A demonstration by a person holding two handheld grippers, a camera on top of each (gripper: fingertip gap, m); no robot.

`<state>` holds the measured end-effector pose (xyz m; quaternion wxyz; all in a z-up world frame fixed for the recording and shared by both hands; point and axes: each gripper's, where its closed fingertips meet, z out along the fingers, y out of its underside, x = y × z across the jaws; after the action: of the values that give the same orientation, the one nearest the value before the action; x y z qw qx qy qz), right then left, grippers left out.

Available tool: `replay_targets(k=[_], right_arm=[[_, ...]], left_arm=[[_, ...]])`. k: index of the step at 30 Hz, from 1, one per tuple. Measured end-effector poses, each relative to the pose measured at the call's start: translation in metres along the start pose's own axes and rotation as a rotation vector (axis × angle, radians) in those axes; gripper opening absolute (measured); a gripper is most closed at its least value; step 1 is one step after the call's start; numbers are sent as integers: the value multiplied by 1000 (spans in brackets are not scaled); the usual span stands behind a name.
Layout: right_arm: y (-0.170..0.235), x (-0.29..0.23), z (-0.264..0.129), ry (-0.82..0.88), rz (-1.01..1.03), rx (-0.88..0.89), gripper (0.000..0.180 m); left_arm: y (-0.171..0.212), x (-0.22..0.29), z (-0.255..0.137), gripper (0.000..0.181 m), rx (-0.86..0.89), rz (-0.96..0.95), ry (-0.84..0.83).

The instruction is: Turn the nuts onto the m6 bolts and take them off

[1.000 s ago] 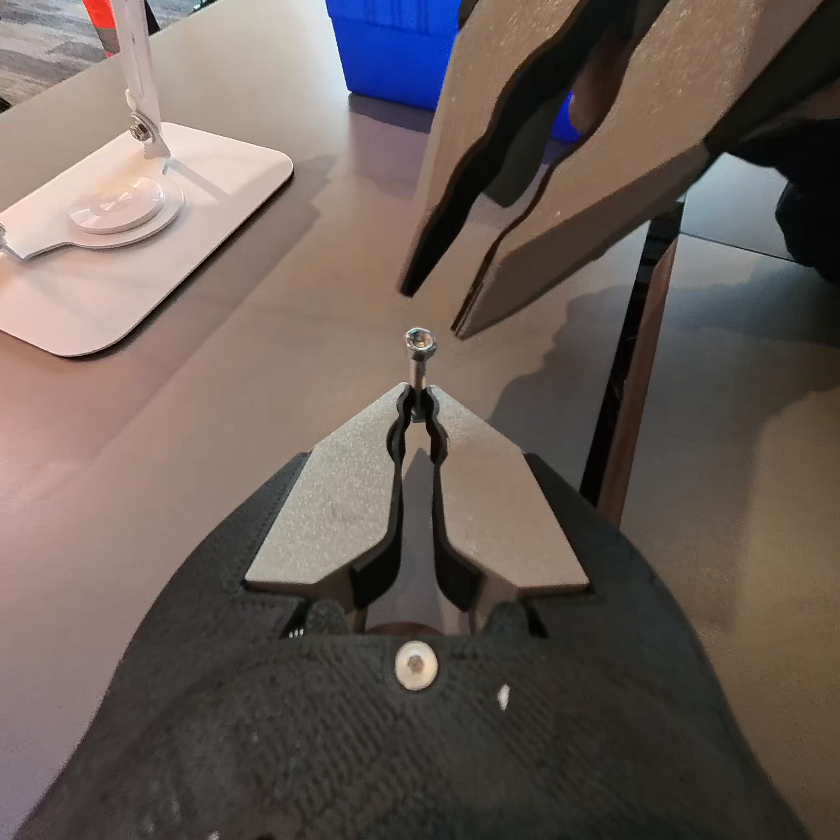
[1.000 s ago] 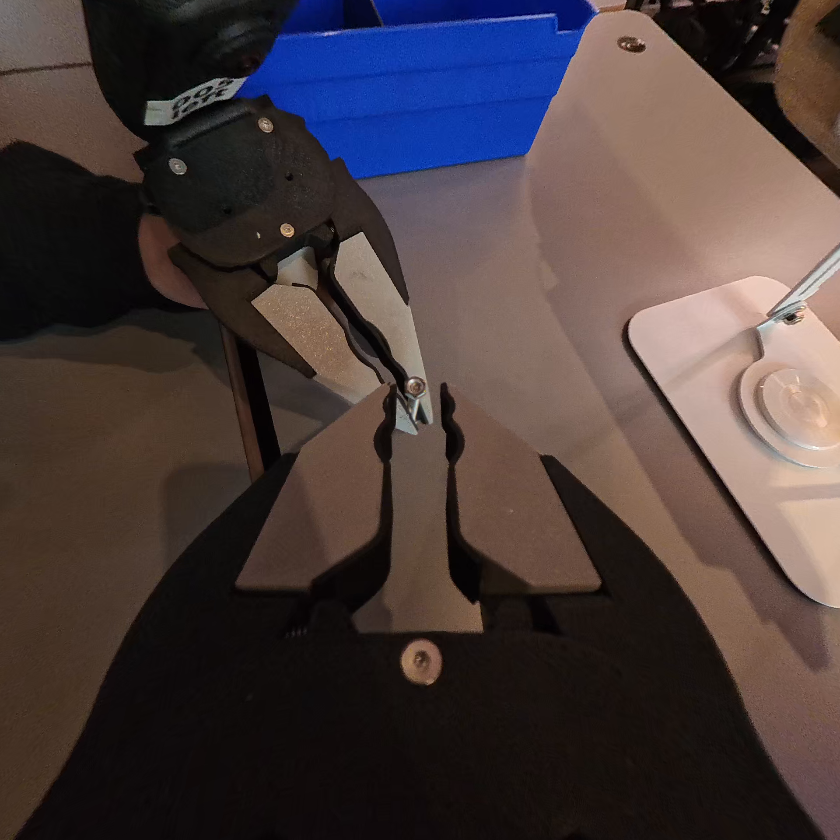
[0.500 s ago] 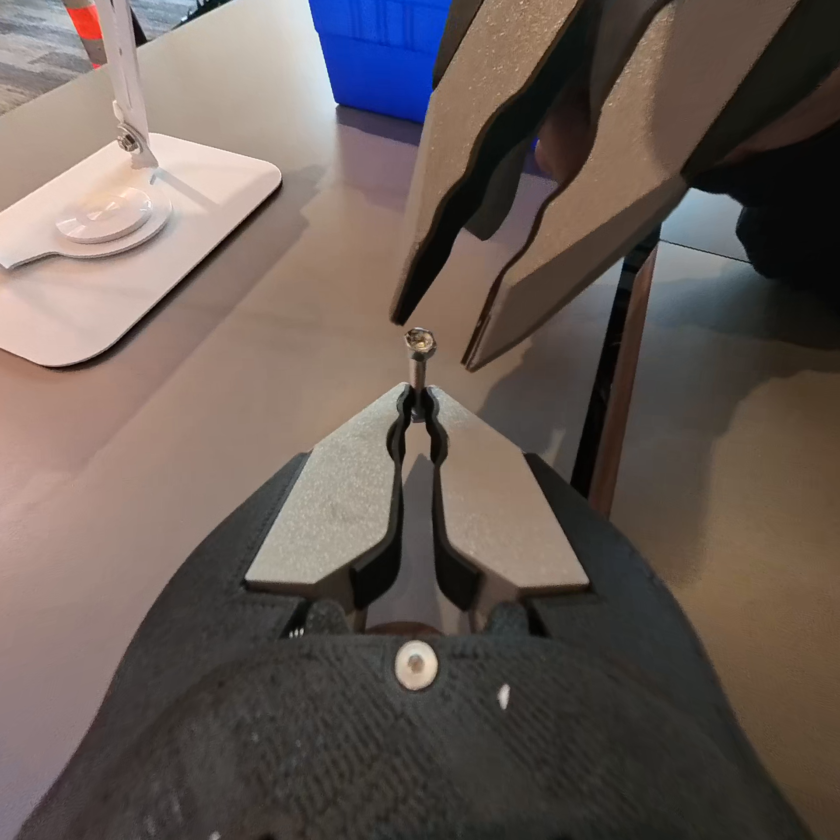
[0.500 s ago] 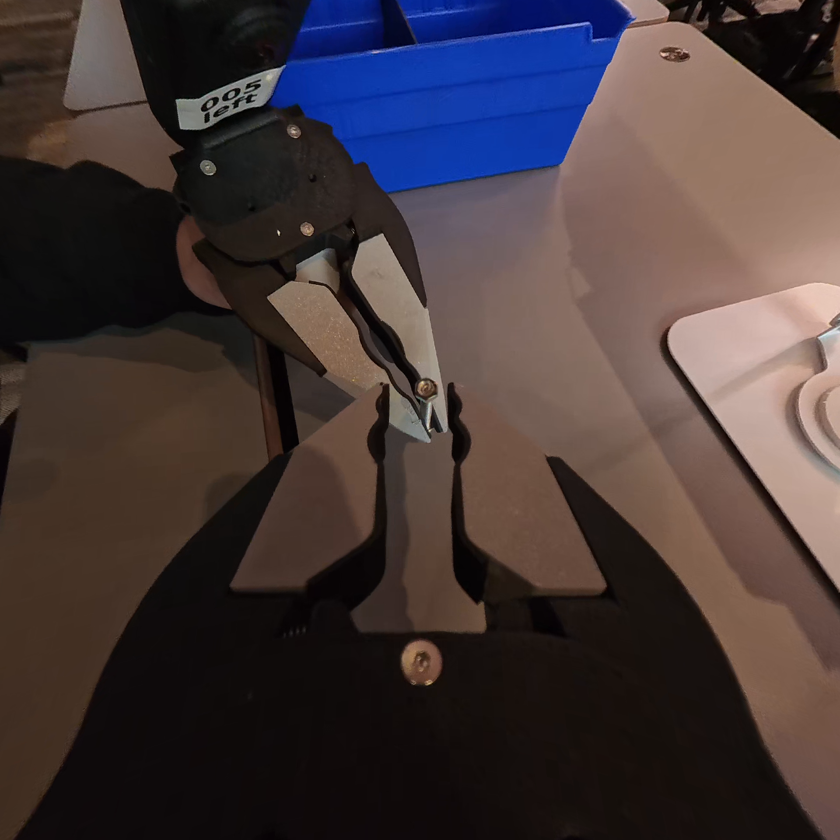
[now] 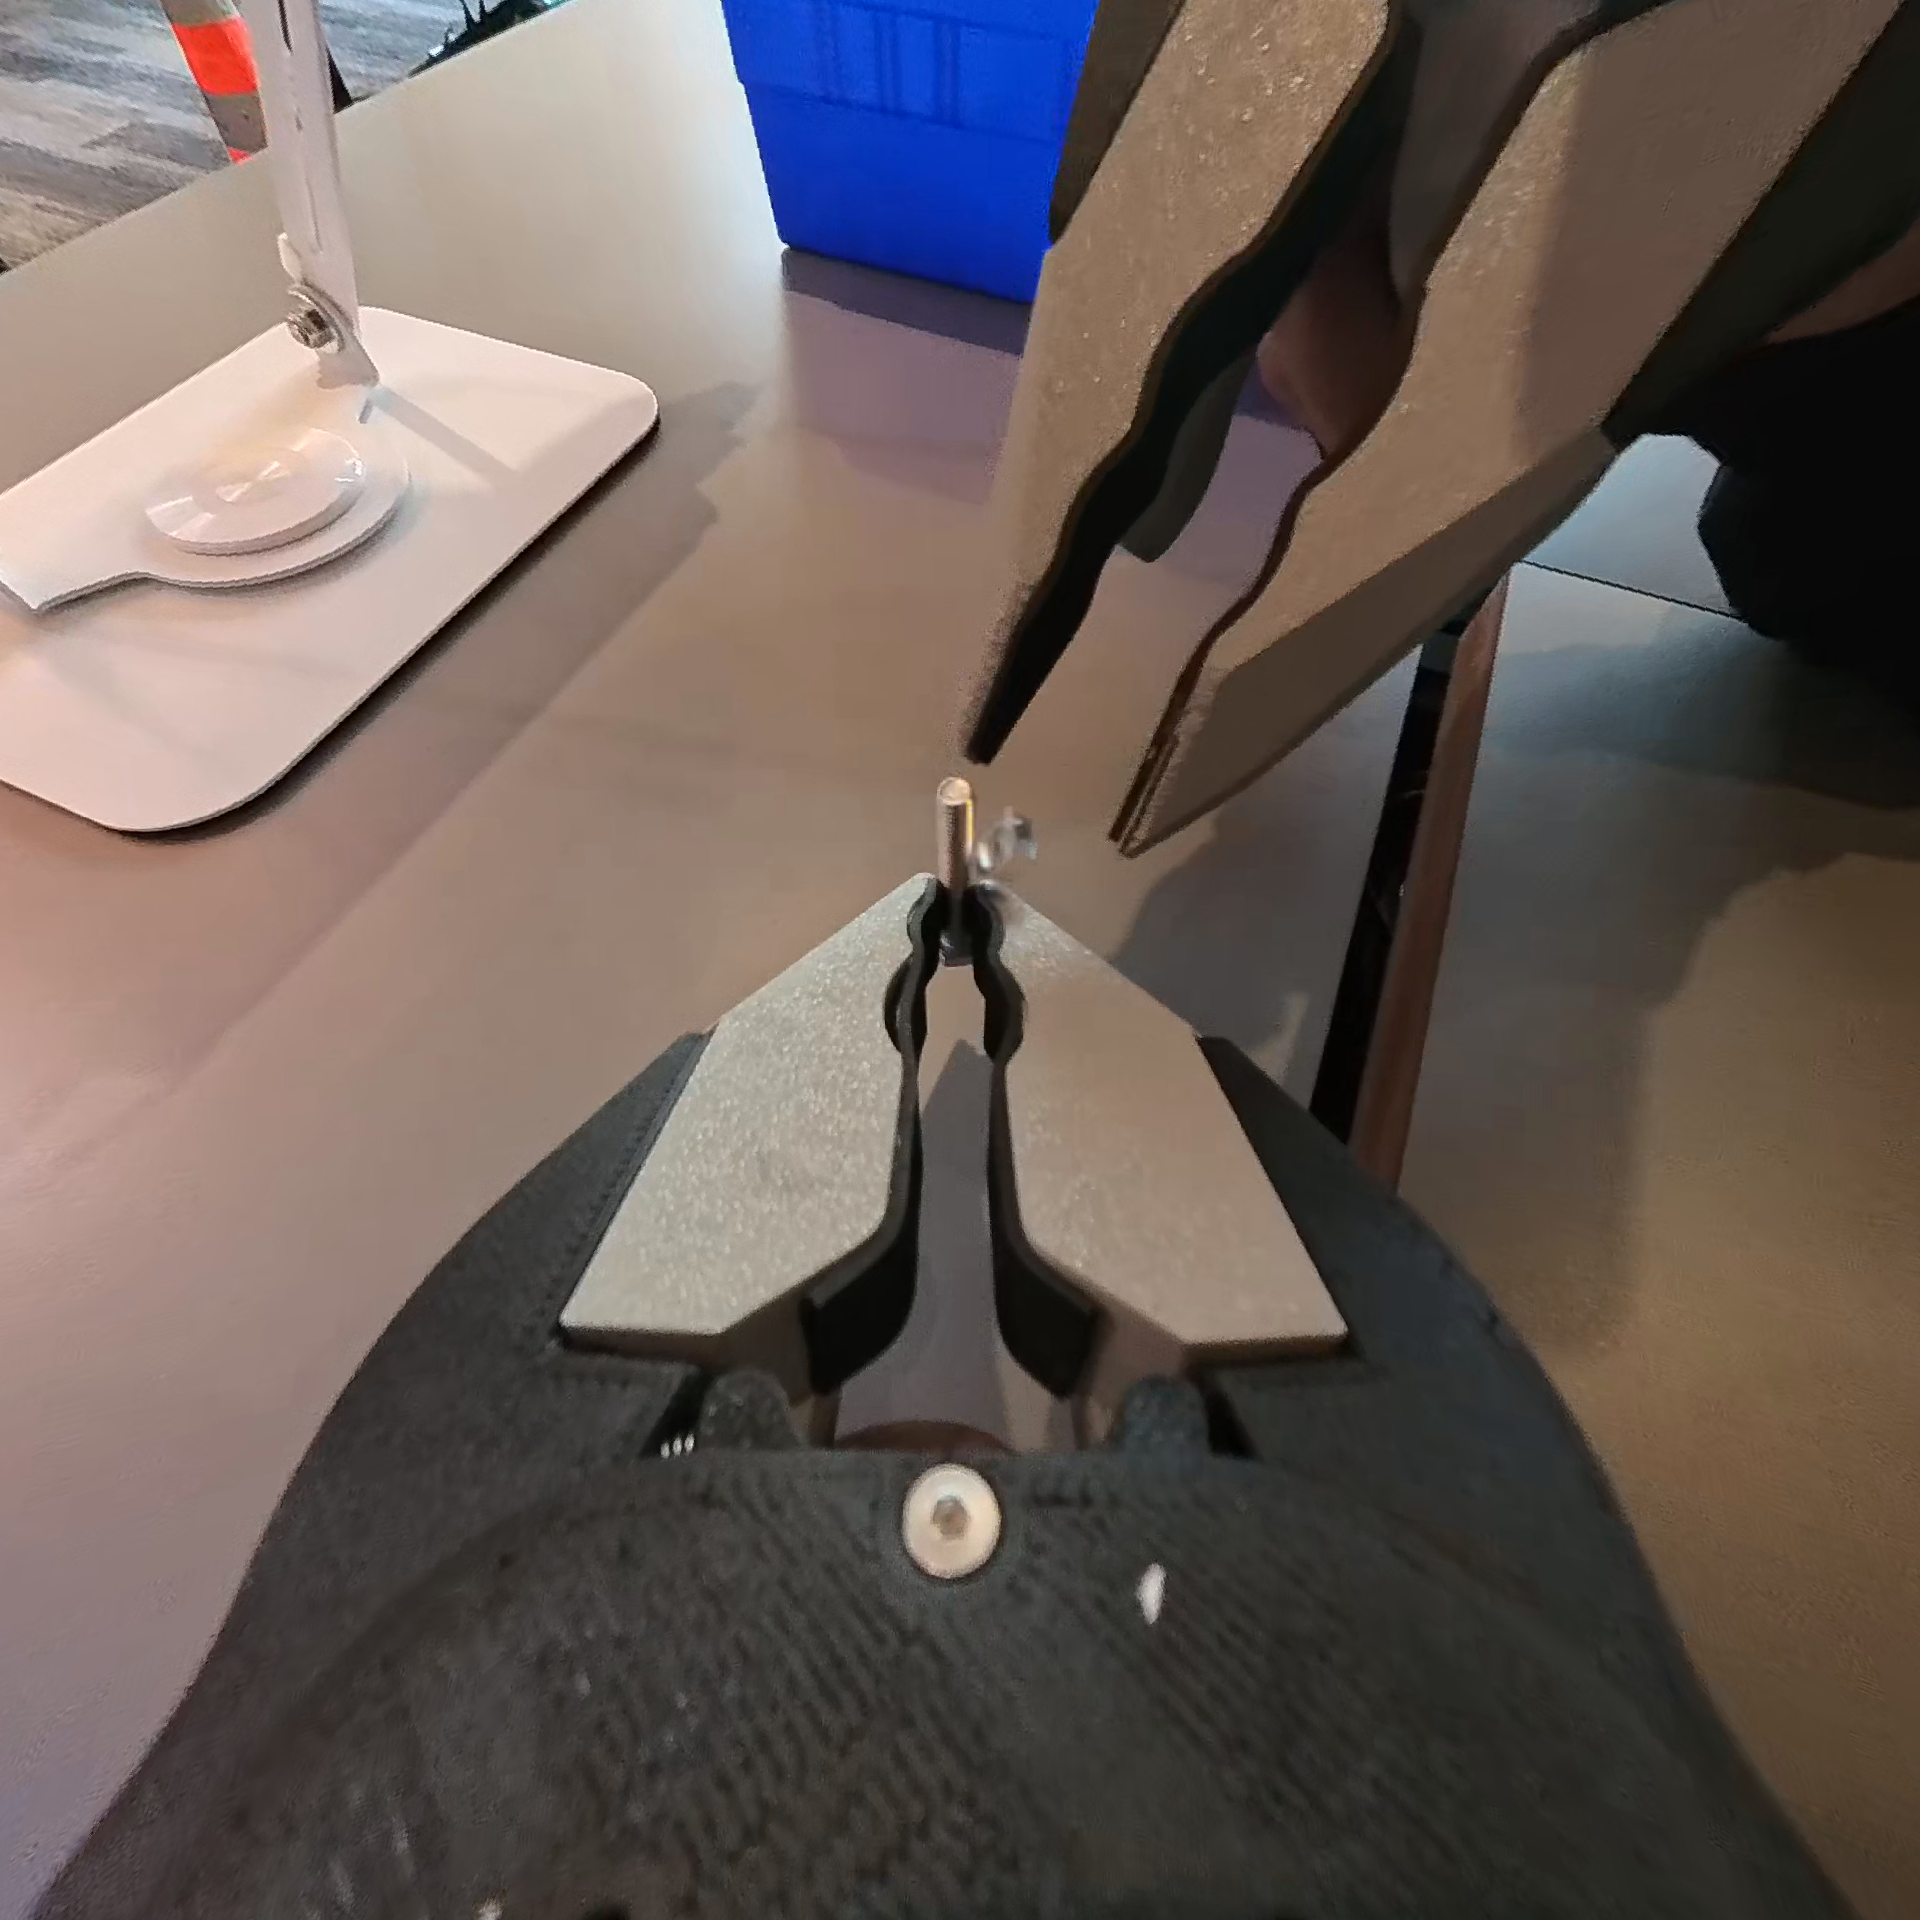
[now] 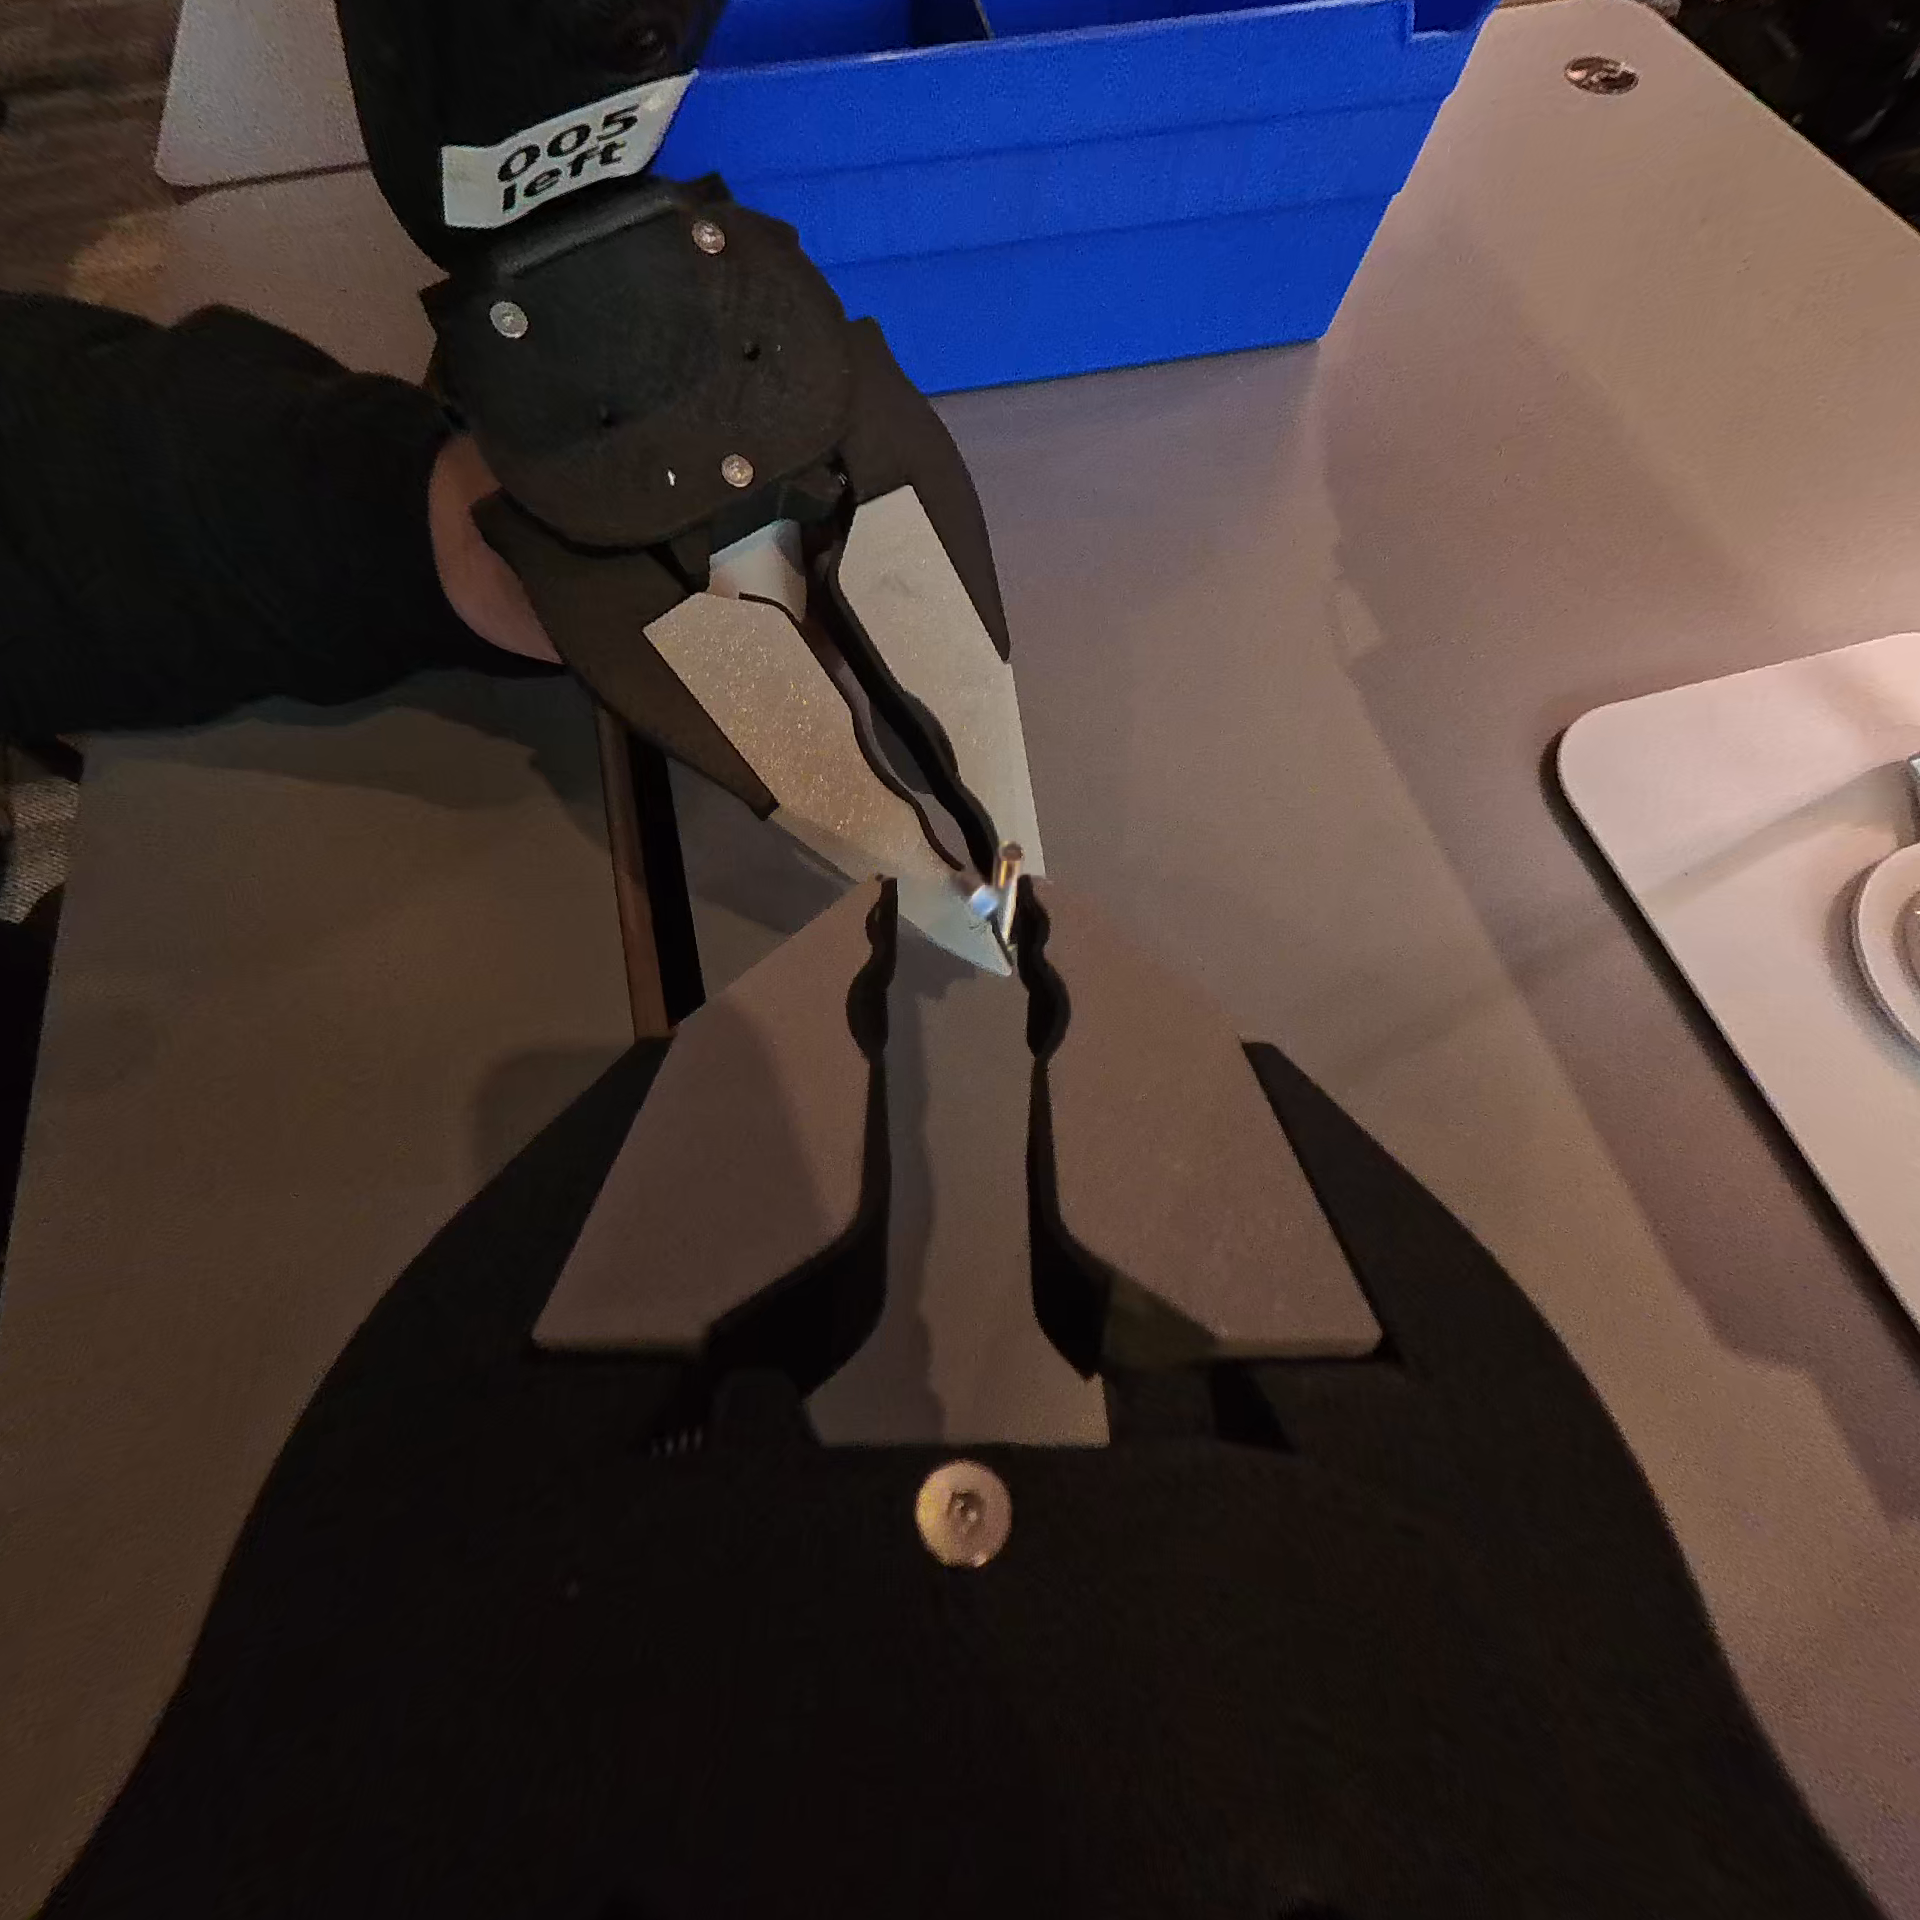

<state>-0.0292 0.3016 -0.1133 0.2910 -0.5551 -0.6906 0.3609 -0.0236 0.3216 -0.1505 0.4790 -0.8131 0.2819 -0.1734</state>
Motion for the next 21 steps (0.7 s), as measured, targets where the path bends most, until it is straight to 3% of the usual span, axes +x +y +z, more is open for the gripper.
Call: replay_targets(k=[9, 13, 21], right_arm=[[21, 26, -1, 118, -1, -84, 12], [32, 42, -8, 131, 103, -80, 14], [62, 75, 17, 244, 210, -187, 15]], left_arm=[[4, -11, -2, 2, -17, -34, -49], [6, -21, -5, 2, -17, -76, -84], [5, -34, -11, 2, 3, -118, -128]])
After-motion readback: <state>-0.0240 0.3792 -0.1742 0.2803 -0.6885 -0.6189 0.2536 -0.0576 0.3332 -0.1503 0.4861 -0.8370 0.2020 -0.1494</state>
